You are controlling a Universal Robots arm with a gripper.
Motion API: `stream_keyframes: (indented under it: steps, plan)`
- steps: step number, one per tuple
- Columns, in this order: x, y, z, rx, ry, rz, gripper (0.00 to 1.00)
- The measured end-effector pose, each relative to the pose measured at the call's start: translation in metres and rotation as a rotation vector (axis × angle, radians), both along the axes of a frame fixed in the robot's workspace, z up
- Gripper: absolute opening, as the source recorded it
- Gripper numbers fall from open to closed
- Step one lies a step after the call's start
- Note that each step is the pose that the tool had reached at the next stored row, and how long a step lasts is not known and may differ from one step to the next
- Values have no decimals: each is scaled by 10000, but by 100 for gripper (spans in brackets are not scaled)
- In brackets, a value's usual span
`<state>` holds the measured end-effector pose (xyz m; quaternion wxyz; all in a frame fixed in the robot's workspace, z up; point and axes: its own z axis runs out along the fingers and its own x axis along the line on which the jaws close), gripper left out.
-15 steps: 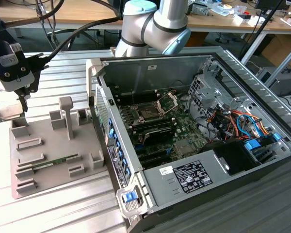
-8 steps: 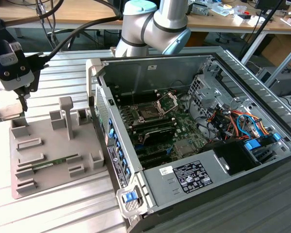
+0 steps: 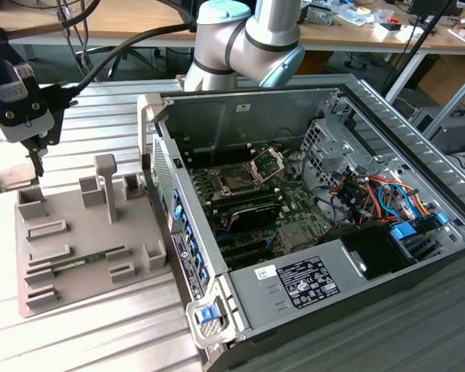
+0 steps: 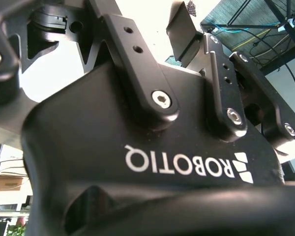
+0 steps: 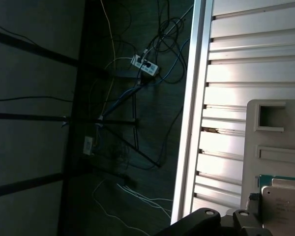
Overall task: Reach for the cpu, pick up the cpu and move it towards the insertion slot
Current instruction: 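Pick up the cpu and move it towards the insertion slot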
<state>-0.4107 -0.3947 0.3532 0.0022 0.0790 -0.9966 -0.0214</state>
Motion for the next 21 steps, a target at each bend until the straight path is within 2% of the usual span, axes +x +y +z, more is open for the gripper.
stream_keyframes:
  steps: [21]
  plan:
    - [2,0,72,-1,3,-1,55]
